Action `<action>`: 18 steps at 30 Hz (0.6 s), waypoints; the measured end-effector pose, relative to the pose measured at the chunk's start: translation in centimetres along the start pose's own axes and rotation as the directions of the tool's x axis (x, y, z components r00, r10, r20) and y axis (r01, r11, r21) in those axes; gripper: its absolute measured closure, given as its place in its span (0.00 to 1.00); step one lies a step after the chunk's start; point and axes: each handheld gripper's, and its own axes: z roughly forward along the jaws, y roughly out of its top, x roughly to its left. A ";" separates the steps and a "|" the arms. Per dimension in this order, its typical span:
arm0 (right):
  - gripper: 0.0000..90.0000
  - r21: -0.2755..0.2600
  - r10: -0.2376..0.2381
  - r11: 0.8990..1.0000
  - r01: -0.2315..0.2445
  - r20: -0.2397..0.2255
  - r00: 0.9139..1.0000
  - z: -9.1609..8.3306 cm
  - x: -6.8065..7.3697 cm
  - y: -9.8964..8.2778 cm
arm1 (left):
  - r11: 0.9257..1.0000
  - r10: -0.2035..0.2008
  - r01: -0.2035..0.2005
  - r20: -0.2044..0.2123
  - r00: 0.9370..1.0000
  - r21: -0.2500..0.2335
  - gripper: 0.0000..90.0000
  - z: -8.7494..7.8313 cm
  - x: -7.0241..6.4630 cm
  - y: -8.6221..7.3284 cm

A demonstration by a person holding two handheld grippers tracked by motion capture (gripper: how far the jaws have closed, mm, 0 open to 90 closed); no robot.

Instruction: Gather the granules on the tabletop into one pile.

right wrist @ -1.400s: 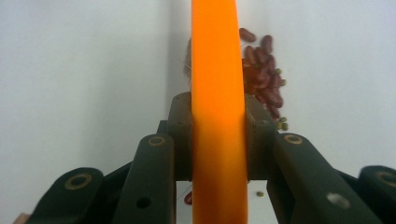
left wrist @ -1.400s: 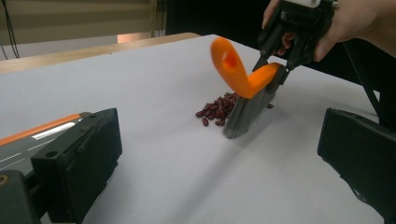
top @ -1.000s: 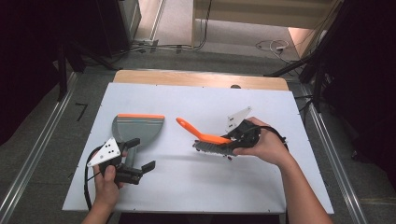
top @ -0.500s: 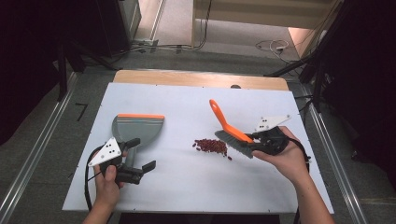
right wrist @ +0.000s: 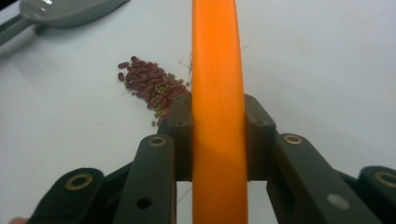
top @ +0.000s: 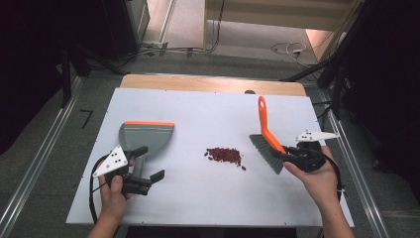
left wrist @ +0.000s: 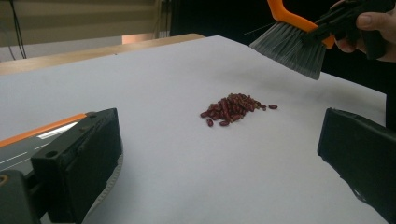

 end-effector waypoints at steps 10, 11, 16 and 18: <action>0.76 -0.037 0.097 0.995 -0.096 0.013 0.995 -1.0 -1.5 -2.7 | 1.000 0.007 -0.007 -0.011 1.000 -0.015 0.00 -0.5 0.3 0.0; 0.76 -0.046 0.104 0.994 -0.104 0.011 0.994 -1.2 -1.7 -3.1 | 1.000 0.007 -0.007 -0.014 1.000 -0.021 0.00 -0.6 0.3 0.0; 0.76 -0.089 0.137 0.987 -0.137 -0.005 0.991 -1.8 -2.5 -4.7 | 0.999 -0.021 0.020 -0.027 0.999 -0.049 0.00 -1.3 1.0 -0.1; 0.76 -0.096 0.143 0.985 -0.144 -0.020 0.989 -1.9 -2.9 -5.1 | 0.998 -0.031 0.029 -0.033 0.999 -0.059 0.00 -1.5 1.2 -0.1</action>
